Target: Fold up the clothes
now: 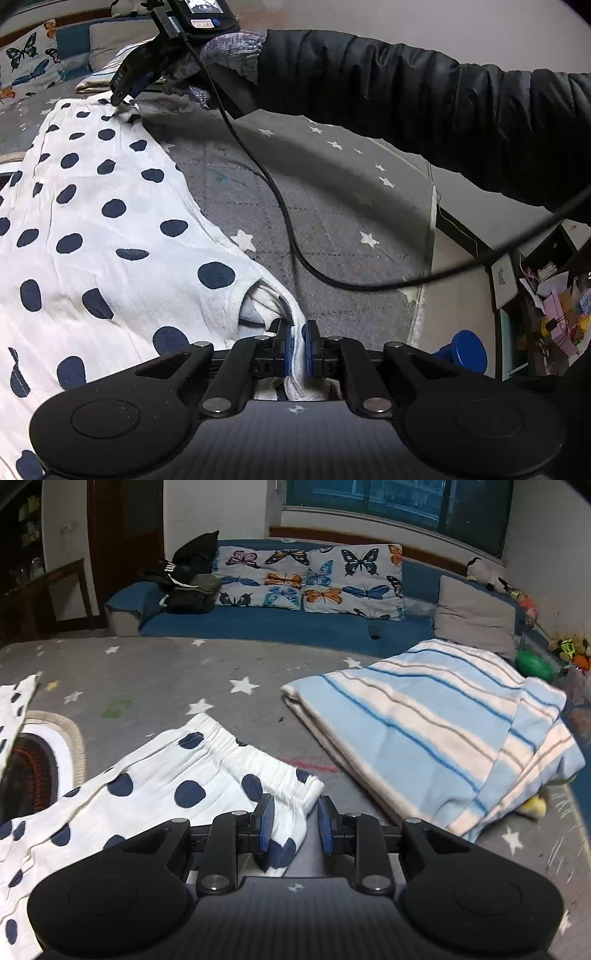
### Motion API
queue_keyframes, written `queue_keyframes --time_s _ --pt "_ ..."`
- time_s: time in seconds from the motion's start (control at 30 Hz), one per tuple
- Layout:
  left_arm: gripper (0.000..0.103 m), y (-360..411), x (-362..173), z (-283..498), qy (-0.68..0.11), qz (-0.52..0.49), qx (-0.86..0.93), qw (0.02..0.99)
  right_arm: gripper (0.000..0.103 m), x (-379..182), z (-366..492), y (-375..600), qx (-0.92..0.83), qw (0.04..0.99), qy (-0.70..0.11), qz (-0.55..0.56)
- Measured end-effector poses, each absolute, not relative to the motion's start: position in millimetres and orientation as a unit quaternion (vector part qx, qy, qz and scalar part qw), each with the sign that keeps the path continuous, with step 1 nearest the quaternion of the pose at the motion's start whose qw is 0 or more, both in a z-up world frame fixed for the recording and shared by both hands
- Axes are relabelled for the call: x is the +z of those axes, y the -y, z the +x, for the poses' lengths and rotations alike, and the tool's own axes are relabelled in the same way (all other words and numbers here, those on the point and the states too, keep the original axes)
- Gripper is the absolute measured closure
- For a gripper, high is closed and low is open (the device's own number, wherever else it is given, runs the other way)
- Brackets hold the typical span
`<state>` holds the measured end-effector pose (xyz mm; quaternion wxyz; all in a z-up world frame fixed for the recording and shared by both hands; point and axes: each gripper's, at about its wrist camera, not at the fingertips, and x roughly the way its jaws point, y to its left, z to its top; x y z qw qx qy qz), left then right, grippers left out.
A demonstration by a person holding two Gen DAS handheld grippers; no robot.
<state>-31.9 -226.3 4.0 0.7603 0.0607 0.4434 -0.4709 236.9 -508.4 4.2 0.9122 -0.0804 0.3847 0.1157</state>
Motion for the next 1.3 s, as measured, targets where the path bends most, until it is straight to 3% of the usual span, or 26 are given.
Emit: queue_keyframes --time_s 0.1,0.17,0.23,0.3,0.33,0.47,0.9,1.3 --pt "0.082 224.6 5.2 -34.6 -0.439 0.055 -0.464 0.767 0.078 10.8 232.8 508.9 0.115 0.912 -0.382 -0.093" --pt "0.062 223.1 7.8 -36.6 -0.433 0.053 -0.458 0.774 0.077 18.9 222.9 507.0 0.121 0.912 -0.378 -0.102" --pt "0.053 220.6 11.1 -40.9 -0.427 0.056 -0.446 0.785 0.076 27.8 210.3 503.9 0.129 0.912 -0.373 -0.111" --pt "0.052 216.2 13.0 -46.1 -0.422 0.055 -0.434 0.794 0.074 36.9 195.3 500.7 0.139 0.911 -0.369 -0.117" --pt "0.050 212.9 14.1 -48.7 -0.421 0.052 -0.428 0.798 0.068 40.7 187.1 498.6 0.145 0.911 -0.368 -0.119" --pt "0.044 196.3 20.9 -61.4 -0.410 0.041 -0.399 0.819 0.066 50.8 148.2 486.6 0.176 0.905 -0.363 -0.133" --pt "0.044 106.7 47.4 -101.9 -0.363 -0.023 -0.251 0.897 0.058 55.1 -3.3 417.1 0.326 0.859 -0.343 -0.195" --pt "0.046 15.9 36.1 -93.4 -0.372 -0.119 -0.064 0.918 0.055 26.4 -62.1 409.4 0.343 0.833 -0.378 -0.215"
